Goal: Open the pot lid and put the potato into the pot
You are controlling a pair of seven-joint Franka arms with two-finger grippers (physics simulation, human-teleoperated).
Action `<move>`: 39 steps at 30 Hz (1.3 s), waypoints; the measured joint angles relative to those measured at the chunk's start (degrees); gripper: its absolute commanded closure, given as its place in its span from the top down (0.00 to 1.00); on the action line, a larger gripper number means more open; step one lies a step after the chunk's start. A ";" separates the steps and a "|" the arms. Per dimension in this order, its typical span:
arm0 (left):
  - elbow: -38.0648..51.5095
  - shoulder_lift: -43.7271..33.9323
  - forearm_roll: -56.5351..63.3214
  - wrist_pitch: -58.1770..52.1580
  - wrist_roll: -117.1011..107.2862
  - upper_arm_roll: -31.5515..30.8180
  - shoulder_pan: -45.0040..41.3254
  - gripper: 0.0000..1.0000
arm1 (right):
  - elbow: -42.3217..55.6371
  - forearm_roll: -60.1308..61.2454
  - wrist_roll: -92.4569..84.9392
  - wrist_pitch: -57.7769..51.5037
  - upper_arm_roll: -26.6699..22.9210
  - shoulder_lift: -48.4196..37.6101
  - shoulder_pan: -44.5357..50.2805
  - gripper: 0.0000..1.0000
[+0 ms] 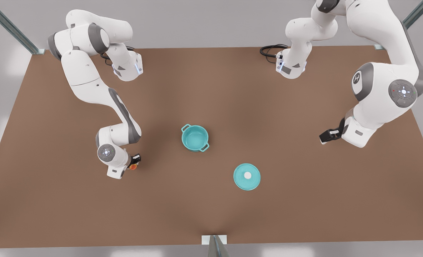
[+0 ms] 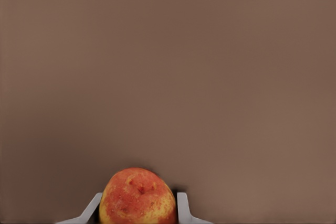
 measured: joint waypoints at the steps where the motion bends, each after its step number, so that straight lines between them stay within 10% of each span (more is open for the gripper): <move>1: 0.04 -0.28 -0.06 -0.12 0.80 -0.47 -0.26 1.00 | 0.01 0.05 -0.08 -0.27 0.00 -0.12 0.01 0.50; 24: 5.42 2.96 -5.38 -4.27 13.83 -2.80 5.17 1.00 | 4.13 1.04 -1.18 -15.40 15.42 -10.66 1.31 0.49; 39: -4.78 -1.61 -1.97 3.46 16.82 -2.08 7.39 1.00 | 11.28 3.07 -0.94 -16.91 15.32 -6.46 17.58 0.49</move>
